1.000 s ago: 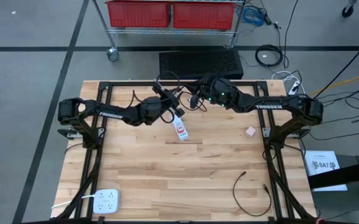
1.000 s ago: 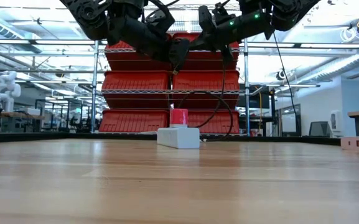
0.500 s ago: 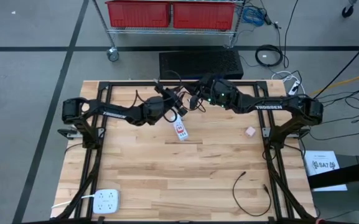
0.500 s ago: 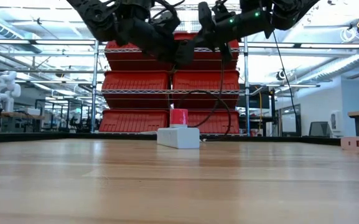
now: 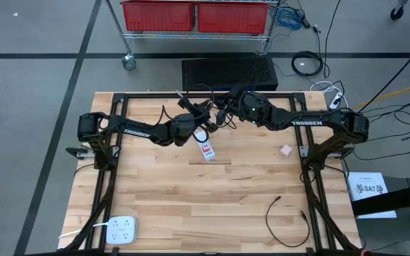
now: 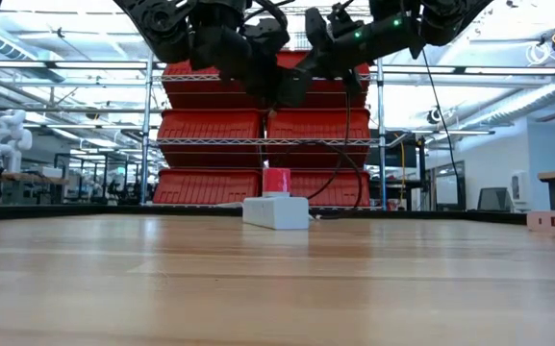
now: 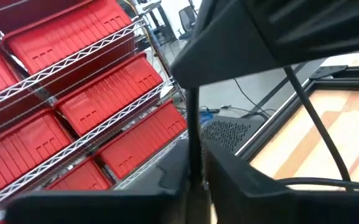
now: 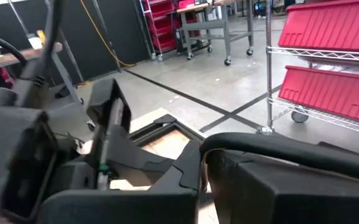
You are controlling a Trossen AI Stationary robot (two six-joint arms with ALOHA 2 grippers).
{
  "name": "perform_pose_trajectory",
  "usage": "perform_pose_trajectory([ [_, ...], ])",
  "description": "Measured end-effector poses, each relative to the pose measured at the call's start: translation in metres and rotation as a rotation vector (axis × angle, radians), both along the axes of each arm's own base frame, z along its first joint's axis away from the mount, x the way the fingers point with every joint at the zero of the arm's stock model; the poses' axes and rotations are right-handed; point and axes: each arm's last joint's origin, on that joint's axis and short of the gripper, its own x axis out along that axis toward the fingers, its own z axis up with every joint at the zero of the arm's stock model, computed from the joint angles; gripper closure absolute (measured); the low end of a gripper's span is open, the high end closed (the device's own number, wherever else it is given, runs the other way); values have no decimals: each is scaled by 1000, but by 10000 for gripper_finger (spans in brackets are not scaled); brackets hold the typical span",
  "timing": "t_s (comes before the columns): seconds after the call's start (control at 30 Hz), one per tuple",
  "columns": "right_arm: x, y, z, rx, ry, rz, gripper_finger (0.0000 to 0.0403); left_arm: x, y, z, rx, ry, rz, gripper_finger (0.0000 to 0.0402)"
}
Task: Insert USB
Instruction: Insert the top black charger cable into the pink charger adapter
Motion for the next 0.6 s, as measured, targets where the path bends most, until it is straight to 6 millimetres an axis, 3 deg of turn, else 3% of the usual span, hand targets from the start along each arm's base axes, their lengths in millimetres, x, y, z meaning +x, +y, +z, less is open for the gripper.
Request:
perform_pose_trajectory([
  [0.1, 0, 0, -1, 2, 15, -4, 403, 0, 0, 0, 11, 21, -6, 388],
  [0.27, -1, 0, -3, -10, 46, -4, 403, -2, 0, 2, -10, 33, -91, 388],
  [0.6, -2, 1, -8, -37, 136, 37, 403, -15, 27, 6, -323, -49, -429, 391],
])
